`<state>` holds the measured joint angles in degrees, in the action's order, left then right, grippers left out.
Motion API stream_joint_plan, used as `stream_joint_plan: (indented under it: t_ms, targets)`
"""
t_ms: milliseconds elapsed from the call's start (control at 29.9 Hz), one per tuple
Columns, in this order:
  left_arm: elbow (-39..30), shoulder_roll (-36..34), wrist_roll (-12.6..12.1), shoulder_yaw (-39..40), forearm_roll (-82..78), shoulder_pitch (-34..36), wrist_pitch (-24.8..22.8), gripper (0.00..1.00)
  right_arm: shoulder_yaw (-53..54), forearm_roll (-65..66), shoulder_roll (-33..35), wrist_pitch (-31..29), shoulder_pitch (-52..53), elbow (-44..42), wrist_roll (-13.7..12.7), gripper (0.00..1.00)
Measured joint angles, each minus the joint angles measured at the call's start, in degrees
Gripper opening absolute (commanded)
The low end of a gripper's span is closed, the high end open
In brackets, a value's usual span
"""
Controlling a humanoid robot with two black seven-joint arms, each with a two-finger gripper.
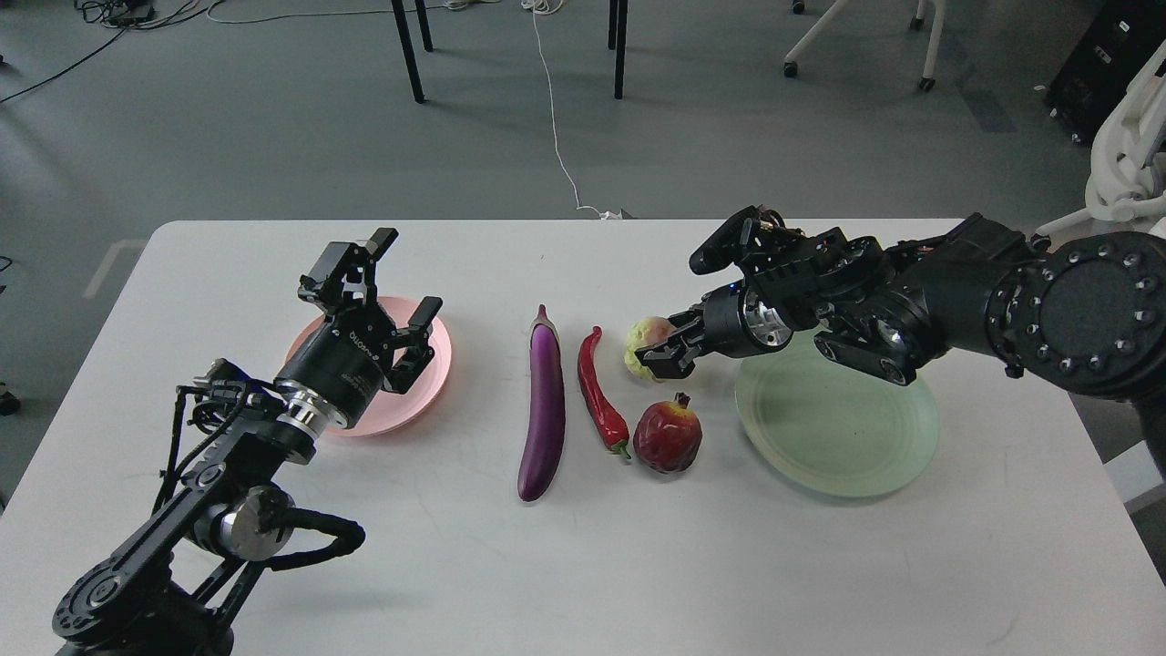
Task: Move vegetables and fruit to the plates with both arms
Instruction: 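Carry the peach onto the green plate and release it, then reach the right gripper down and grasp the red apple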
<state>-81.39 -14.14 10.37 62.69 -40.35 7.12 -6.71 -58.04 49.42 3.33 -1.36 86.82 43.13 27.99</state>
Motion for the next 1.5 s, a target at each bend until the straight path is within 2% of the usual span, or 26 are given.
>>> stream_joint_plan:
  t_ms: [134, 301, 401, 535, 735, 835, 869, 1203, 1370, 1504]
  targets:
    - [0.0, 0.2, 0.0, -0.1, 0.0, 0.0, 0.0, 0.99, -0.1, 1.0, 7.6, 0.0, 6.3, 6.6, 0.0, 0.5]
    - [0.0, 0.3, 0.0, -0.2, 0.0, 0.0, 0.0, 0.99, -0.4, 8.5, 20.9, -0.1, 11.0, 14.3, 0.0, 0.51]
    - [0.0, 0.5, 0.0, -0.4, -0.1, 0.0, 0.0, 0.99, -0.6, 12.4, 27.0, -0.1, 10.9, 17.3, 0.0, 0.53]
    - [0.0, 0.9, 0.0, -0.7, -0.1, -0.1, 0.0, 0.99, -0.4, 14.6, 31.2, 0.0, 6.7, 17.8, 0.0, 0.54]
    - [0.0, 1.3, 0.0, -0.8, -0.3, -0.1, 0.0, 0.99, 0.8, 14.7, 30.4, 2.0, 0.0, 14.0, 0.0, 0.69]
    - [-0.3, 1.3, 0.0, -0.8, -0.3, -0.1, -0.1, 0.99, 1.8, 14.6, 28.6, 2.5, -3.1, 10.7, 0.0, 0.9]
    - [-0.3, 1.2, 0.0, -0.8, -0.3, -0.1, -0.1, 0.99, 2.2, 14.6, 28.1, 2.6, -3.7, 10.2, 0.0, 0.94]
    - [-0.4, 1.1, 0.0, -0.7, -0.3, -0.1, -0.3, 0.99, 3.5, 13.7, 27.4, 2.5, -1.7, 11.1, 0.0, 0.97]
    - [-0.5, 1.0, 0.0, -0.7, -0.3, -0.1, -0.3, 0.99, 5.1, 10.4, 26.9, 2.1, 7.5, 19.5, 0.0, 0.97]
    - [-0.7, 0.9, 0.0, -0.7, -0.3, -0.1, -0.3, 0.99, 4.9, 4.8, 22.3, 2.0, 12.9, 27.2, 0.0, 0.97]
